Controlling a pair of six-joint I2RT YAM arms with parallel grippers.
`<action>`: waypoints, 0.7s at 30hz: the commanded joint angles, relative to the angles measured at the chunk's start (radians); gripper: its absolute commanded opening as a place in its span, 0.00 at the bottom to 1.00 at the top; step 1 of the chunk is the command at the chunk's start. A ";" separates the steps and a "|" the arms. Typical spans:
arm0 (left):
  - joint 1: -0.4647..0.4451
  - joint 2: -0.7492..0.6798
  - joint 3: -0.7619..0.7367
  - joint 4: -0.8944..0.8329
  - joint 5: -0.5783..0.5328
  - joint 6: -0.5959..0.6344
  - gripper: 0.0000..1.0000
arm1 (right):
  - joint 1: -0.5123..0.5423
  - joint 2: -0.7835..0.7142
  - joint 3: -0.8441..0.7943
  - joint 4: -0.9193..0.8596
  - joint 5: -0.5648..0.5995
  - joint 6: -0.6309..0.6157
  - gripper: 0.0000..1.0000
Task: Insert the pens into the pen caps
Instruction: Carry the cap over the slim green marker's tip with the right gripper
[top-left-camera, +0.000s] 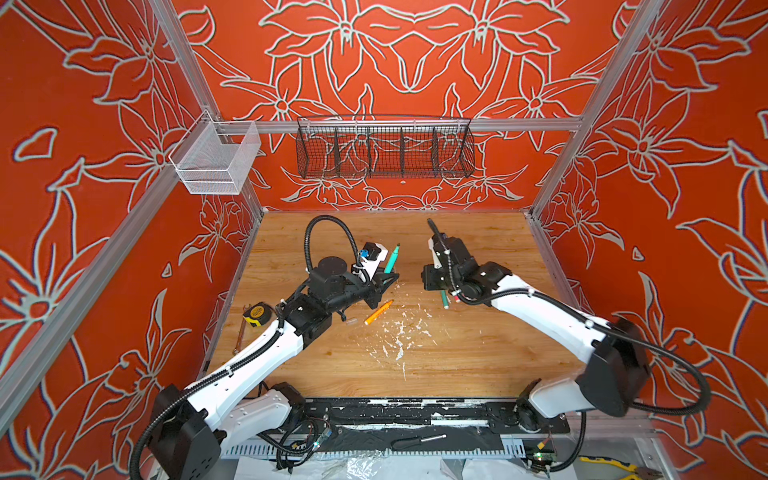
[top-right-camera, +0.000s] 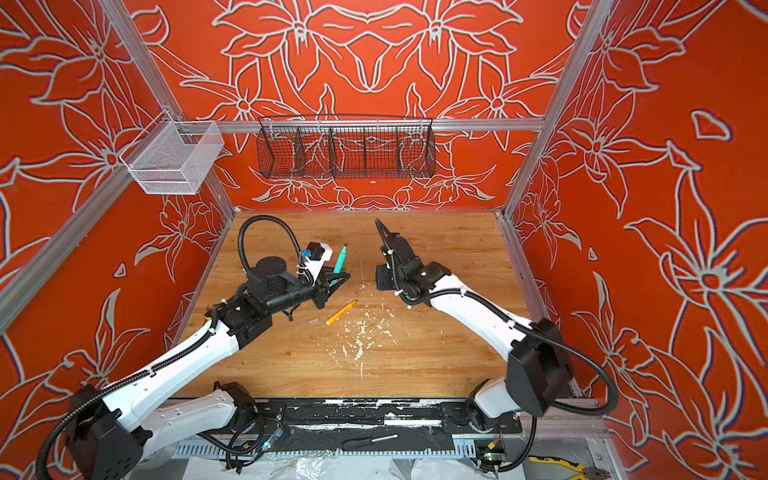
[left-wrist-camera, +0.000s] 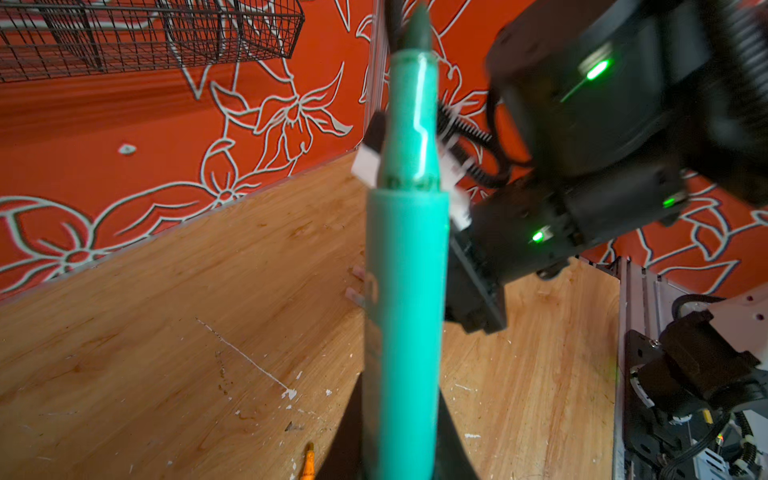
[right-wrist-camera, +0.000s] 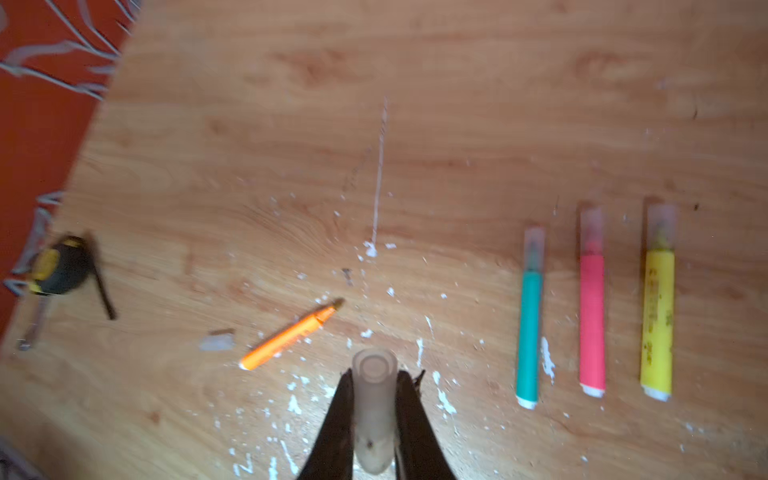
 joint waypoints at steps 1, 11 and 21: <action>-0.012 0.024 -0.009 0.062 -0.004 -0.021 0.00 | -0.003 -0.075 -0.032 0.130 -0.055 -0.023 0.09; -0.019 0.070 0.005 0.070 0.060 -0.064 0.00 | -0.002 -0.222 -0.066 0.324 -0.106 0.040 0.08; -0.050 0.094 0.020 0.043 0.076 -0.059 0.00 | -0.002 -0.215 -0.056 0.454 -0.196 0.100 0.08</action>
